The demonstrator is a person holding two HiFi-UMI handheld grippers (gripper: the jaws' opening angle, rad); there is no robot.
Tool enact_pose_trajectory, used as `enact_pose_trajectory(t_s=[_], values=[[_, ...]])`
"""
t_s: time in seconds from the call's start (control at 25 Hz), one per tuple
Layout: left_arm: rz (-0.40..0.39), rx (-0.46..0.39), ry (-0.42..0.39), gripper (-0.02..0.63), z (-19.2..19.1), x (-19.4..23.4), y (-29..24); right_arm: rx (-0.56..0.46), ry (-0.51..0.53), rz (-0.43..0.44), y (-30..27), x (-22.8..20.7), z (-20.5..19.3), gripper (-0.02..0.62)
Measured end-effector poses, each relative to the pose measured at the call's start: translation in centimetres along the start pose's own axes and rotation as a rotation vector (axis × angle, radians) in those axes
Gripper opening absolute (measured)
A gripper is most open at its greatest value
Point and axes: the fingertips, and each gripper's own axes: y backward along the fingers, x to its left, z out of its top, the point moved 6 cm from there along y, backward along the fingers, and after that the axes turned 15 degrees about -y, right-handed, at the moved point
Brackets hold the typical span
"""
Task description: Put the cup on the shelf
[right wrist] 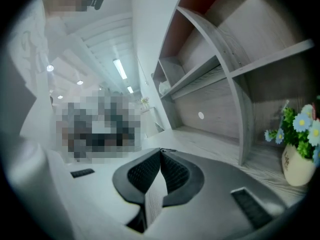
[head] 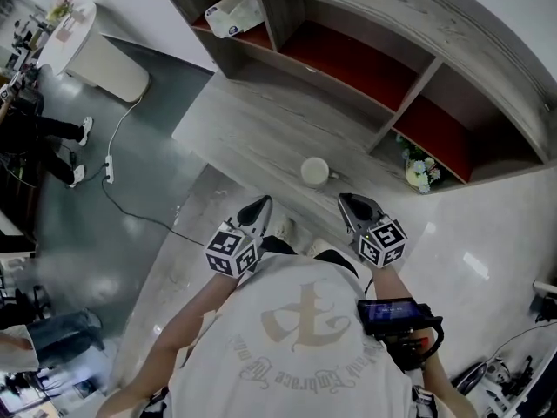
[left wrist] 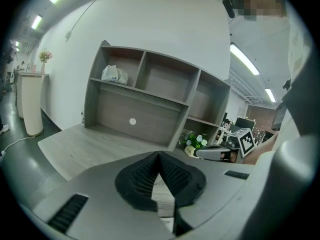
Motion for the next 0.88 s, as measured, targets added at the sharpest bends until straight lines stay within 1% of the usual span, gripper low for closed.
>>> enact_pose_trajectory(t_s=[0.12,0.44,0.72,0.88], values=[[-0.027,-0.001,-0.007,0.002,0.0,0.9,-0.8,0.011,0.031,-0.015,-0.7,0.1,0.1,0.003],[-0.09,-0.037,-0.024,0.002,1.6,3.3,-2.3,0.033,0.099,-0.074,-2.4,0.1,1.4,0.003],[-0.09,-0.035,-0.003,0.002,0.8,4.8,-2.2,0.105,0.151,-0.128,-4.0,-1.3,1.5,0.003],[-0.072,-0.03,0.009,0.002,0.5,5.3,-1.9,0.154,0.187,-0.135,-4.8,-2.1,0.9,0.003]])
